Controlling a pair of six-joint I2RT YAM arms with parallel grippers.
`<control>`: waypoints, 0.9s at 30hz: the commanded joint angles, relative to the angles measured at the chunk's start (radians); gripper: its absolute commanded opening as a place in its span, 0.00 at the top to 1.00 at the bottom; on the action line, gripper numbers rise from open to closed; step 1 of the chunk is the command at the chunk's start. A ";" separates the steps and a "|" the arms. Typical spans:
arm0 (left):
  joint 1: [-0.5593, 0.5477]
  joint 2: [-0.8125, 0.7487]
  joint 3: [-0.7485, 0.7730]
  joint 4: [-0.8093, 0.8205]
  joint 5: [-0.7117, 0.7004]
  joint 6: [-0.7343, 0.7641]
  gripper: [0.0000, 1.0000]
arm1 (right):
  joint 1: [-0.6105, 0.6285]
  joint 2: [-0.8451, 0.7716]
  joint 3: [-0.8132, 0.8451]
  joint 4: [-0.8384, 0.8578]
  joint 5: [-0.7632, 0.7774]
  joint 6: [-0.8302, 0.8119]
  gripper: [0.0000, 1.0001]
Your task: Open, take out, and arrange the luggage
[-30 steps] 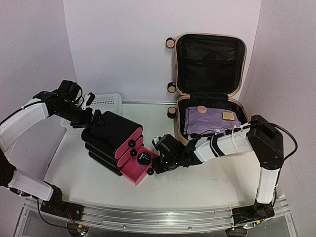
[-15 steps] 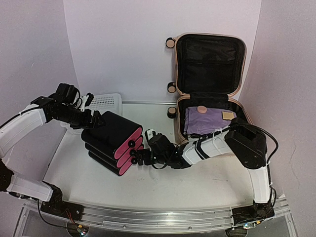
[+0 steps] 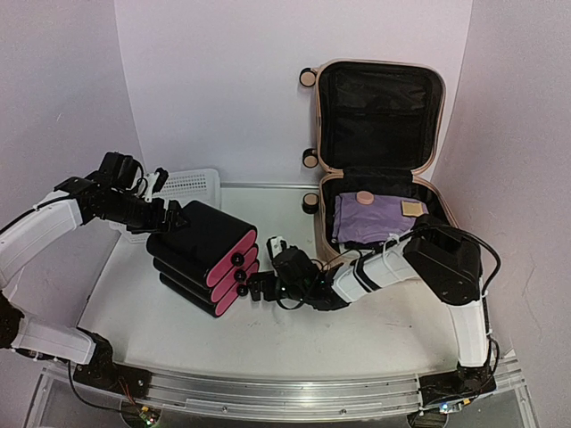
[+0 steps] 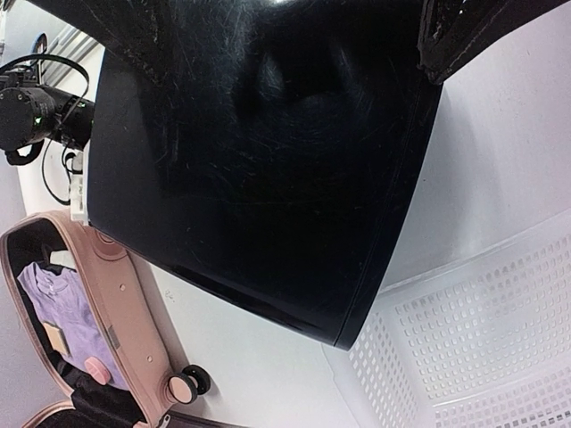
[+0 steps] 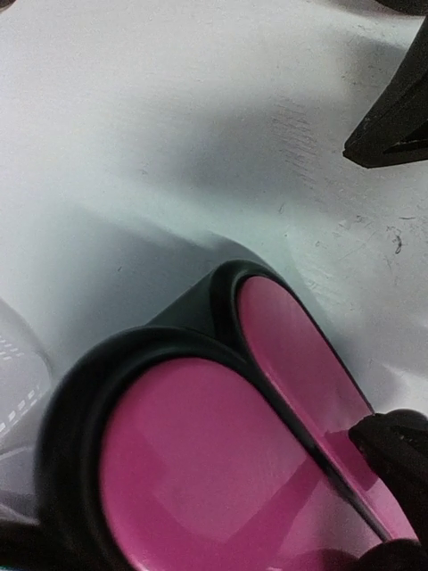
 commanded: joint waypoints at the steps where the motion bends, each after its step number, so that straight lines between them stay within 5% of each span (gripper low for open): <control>1: -0.010 0.017 -0.045 -0.141 0.063 -0.037 0.04 | 0.013 -0.126 -0.101 0.052 -0.131 -0.057 0.02; 7: -0.010 0.004 -0.036 -0.140 0.062 -0.031 0.04 | 0.014 -0.226 -0.243 0.120 -0.369 -0.294 0.05; 15: -0.010 -0.003 -0.053 -0.135 0.055 -0.036 0.04 | 0.014 -0.221 -0.177 0.139 -0.300 -0.527 0.05; 27: -0.010 -0.021 -0.059 -0.133 0.054 -0.036 0.04 | 0.014 -0.073 0.018 0.191 -0.301 -0.573 0.23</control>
